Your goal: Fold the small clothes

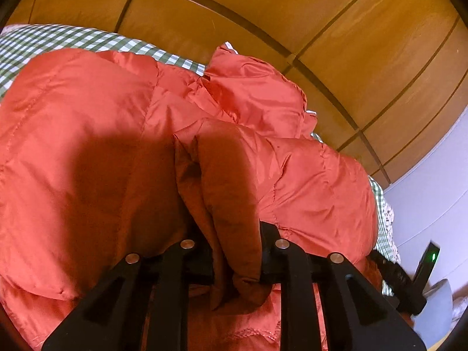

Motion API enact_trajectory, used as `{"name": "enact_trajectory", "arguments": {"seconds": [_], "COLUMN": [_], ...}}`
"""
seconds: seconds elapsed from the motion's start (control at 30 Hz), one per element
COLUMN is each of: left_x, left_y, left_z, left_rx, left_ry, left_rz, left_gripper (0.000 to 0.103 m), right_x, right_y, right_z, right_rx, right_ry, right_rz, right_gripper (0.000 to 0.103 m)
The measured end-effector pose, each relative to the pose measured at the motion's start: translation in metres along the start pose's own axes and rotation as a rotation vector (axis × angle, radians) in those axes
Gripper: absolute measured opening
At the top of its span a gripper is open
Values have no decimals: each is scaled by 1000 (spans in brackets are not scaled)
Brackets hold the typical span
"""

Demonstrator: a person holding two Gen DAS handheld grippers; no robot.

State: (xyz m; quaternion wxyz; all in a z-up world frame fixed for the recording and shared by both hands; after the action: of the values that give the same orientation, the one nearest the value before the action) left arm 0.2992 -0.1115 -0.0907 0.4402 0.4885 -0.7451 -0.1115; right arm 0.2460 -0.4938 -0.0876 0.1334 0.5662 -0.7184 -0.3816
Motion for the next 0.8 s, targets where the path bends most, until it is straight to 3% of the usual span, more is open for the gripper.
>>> {"name": "enact_trajectory", "arguments": {"seconds": [0.07,0.17,0.23,0.33,0.4,0.47,0.53,0.63,0.8], "left_x": [0,-1,2,3,1,-1,-1,-2,-2], "left_y": [-2,-3,-3,-3,-4,-5,-5,-6,-5], "left_z": [2,5,7,9,10,10,10,10,11], "left_rx": [5,3,-4,-2,-4,-2,1,1,2], "left_ry": [-18,-26,-42,-57,-45,-36,-33,-30,-30], "left_rz": [-8,1,13,5,16,25,31,34,32], "left_gripper": [20,24,31,32,32,32,32,32,32], "right_x": [-4,4,11,25,34,45,40,8,-56], "right_y": [-23,-30,-16,26,30,23,30,40,3], "right_z": [-8,-26,-39,-49,-44,-31,-33,-55,-89], "right_rx": [-80,-55,40,256,256,164,186,232,182], "right_ry": [19,-77,-128,-130,-125,-146,-125,-5,148], "right_rz": [37,25,65,214,242,196,132,68,28], "right_gripper": [101,101,101,101,101,101,101,101,101]}}
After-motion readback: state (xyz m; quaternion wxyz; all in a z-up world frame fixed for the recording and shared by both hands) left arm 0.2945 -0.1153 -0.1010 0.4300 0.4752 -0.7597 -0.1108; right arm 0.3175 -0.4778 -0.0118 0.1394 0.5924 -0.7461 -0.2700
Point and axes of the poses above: each gripper's, at about its wrist camera, not at the fingertips, and y roughly against the way its jaws point, x to its right, z to its underside, the point moved 7 cm from there along -y, roughly the way its jaws point, and after that the axes turned 1 degree about -y, right-handed, at the moved point
